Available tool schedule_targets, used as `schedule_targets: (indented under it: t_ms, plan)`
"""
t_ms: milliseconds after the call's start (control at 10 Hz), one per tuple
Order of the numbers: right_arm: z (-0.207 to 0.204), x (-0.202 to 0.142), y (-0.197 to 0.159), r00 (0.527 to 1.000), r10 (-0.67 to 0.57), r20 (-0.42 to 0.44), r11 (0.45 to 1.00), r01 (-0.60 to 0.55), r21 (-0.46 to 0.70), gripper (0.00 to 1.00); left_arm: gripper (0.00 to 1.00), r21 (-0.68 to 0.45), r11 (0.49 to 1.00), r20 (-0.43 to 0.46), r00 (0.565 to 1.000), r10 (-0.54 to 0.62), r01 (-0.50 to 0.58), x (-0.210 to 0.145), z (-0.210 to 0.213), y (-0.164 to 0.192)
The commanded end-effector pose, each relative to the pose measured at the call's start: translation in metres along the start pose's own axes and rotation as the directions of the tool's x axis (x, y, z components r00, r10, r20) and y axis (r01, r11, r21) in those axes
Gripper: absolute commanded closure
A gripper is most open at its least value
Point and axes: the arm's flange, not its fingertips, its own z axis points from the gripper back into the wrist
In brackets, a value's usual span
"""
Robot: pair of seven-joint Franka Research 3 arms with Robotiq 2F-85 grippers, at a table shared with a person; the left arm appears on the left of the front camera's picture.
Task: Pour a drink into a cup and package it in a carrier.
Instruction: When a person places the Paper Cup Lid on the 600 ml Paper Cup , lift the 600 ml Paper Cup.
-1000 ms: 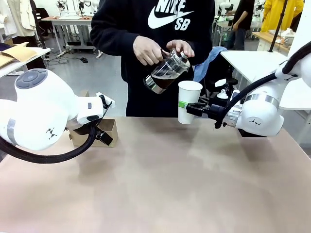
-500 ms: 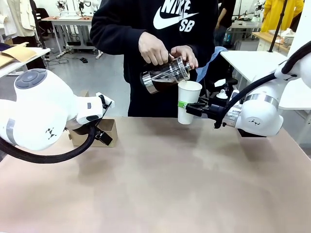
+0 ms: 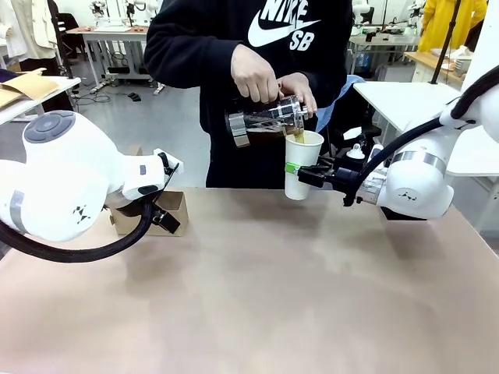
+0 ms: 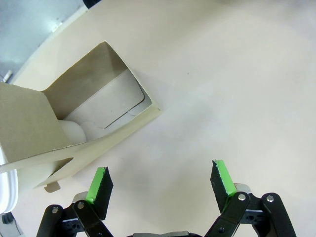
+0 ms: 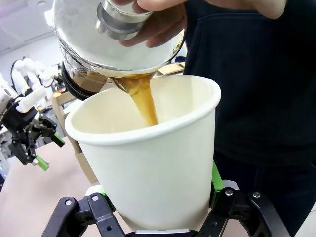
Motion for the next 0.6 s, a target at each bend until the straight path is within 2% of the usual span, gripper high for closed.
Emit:
schedule_targets:
  t_ms: [0, 500]
  plan:
    - [-0.0011, 0.0033, 0.0027, 1.0, 0.002, -0.003, 1.0, -0.002, -0.004, 0.2, 0.0, -0.002, 1.0, 0.001, 1.0, 0.002, -0.002, -0.0002, 0.0004, 0.0005]
    - [-0.0011, 0.0033, 0.0027, 1.0, 0.002, -0.003, 1.0, -0.002, -0.004, 0.2, 0.0, -0.002, 1.0, 0.001, 1.0, 0.002, -0.002, -0.0002, 0.0004, 0.0005]
